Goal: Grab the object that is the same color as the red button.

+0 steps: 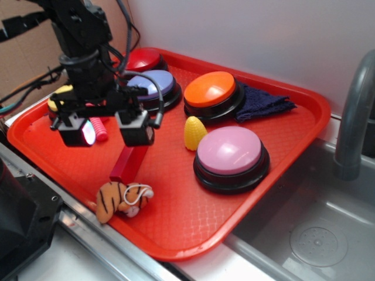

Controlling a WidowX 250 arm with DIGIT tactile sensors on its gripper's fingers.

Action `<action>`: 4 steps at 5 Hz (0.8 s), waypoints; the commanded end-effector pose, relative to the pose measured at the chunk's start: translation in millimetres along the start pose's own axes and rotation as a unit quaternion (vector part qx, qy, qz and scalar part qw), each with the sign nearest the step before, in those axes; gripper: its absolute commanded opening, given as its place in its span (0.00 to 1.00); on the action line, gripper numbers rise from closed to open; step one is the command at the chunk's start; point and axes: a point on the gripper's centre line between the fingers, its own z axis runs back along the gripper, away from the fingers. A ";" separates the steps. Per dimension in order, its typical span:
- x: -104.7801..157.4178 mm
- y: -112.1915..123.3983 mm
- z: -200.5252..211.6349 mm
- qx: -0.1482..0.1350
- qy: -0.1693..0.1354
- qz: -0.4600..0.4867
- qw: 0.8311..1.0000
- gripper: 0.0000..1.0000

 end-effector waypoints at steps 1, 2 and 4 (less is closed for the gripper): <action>5.4 -4.9 -15.5 -0.006 0.008 0.021 1.000 1.00; 6.7 -5.4 -25.0 -0.003 0.009 0.019 1.000 0.78; 5.5 -5.1 -22.3 -0.030 -0.001 -0.016 0.999 0.00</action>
